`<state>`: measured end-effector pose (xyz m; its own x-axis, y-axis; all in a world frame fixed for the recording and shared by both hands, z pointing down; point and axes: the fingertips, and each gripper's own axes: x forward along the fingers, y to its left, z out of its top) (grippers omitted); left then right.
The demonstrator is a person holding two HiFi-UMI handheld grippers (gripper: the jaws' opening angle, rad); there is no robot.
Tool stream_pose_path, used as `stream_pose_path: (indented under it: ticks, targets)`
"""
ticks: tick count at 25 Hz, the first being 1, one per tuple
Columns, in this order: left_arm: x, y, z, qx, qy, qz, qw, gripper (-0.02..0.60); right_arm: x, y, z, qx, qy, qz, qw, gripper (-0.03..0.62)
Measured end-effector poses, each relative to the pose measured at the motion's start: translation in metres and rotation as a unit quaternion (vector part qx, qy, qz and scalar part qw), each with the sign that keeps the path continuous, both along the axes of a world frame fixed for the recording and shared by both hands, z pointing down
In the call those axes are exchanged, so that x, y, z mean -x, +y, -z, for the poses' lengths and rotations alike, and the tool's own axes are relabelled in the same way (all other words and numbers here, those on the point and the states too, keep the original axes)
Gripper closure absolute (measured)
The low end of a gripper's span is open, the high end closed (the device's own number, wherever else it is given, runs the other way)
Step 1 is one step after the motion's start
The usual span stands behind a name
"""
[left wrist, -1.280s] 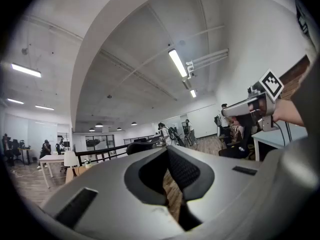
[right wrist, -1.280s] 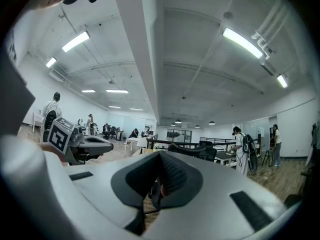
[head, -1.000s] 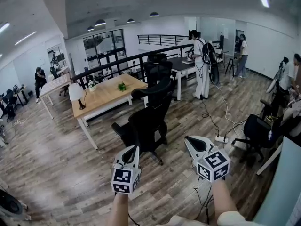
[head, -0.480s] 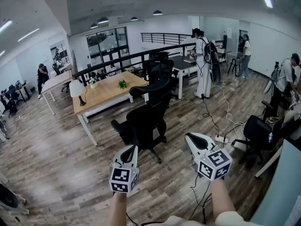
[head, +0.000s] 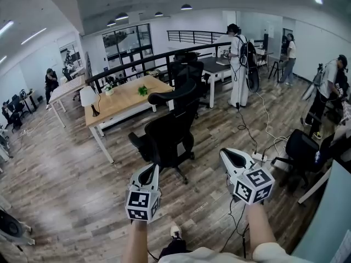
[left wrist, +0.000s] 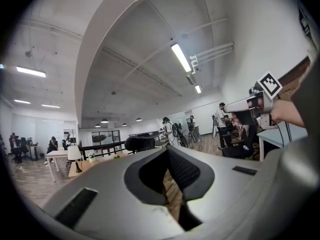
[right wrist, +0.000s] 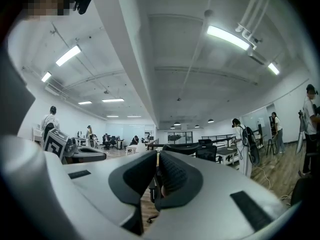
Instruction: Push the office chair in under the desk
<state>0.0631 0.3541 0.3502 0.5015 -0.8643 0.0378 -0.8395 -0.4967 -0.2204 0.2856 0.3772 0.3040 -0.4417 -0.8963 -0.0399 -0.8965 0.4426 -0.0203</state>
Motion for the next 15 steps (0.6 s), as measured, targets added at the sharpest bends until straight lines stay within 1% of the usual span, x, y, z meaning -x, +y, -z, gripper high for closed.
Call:
stream_pose_path:
  ticks: [6, 11, 15]
  targets:
    - [0.003, -0.047, -0.013, 0.003, 0.009, 0.004, 0.9999, 0.554, -0.005, -0.041, -0.011, 0.004, 0.002, -0.003, 1.0, 0.559]
    - [0.005, -0.114, -0.012, -0.007, 0.009, -0.002, 0.9999, 0.554, -0.005, -0.1, -0.009, -0.008, 0.007, -0.009, 1.0, 0.559]
    - [0.009, -0.17, -0.02, 0.002, 0.008, -0.002, 1.0, 0.554, -0.001, -0.151, -0.009, -0.012, 0.018, -0.012, 1.0, 0.559]
